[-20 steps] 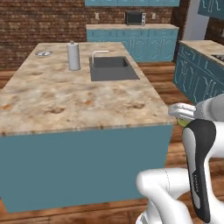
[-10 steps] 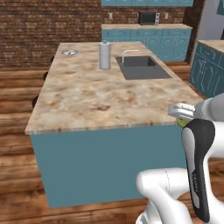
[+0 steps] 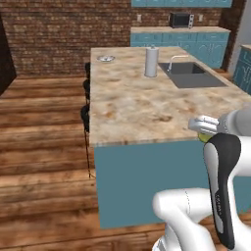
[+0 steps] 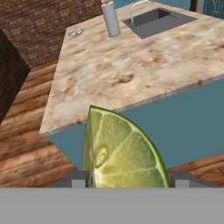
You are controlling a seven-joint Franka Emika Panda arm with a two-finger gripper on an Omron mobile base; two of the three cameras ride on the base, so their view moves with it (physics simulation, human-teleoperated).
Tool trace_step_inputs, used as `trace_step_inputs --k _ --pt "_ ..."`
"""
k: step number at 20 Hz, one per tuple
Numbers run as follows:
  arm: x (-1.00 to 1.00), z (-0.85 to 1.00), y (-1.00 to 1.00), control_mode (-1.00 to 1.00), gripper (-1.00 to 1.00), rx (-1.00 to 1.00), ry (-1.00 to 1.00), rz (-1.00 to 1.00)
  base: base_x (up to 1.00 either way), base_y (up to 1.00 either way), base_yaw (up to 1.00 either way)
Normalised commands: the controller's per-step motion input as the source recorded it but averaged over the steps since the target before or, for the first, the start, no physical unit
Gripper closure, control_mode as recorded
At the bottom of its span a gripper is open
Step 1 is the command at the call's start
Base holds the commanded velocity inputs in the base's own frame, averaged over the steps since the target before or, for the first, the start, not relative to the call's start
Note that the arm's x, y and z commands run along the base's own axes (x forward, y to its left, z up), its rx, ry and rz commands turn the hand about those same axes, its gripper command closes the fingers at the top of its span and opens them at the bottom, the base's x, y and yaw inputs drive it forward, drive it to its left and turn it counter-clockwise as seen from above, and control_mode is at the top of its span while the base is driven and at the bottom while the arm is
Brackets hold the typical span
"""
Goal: Take the lemon wedge from the fridge and place it on the plate with fish on the dining counter.
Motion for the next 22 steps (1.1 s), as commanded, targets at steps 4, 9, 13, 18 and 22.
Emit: trace_step_inputs --k 4,9,13,18,22 --pt "0.00 0.00 0.00 1.00 1.00 0.00 0.00 0.00 0.62 1.00 -0.01" --pt "0.00 0.00 0.00 1.00 1.00 0.00 0.00 0.00 0.91 1.00 -0.08" --pt "0.00 0.00 0.00 1.00 1.00 0.00 0.00 0.00 1.00 1.00 -0.14" --pt "0.00 0.00 0.00 1.00 1.00 0.00 0.00 0.00 0.58 1.00 -0.18" --pt "0.00 0.00 0.00 1.00 1.00 0.00 0.00 0.00 0.77 1.00 -0.42"
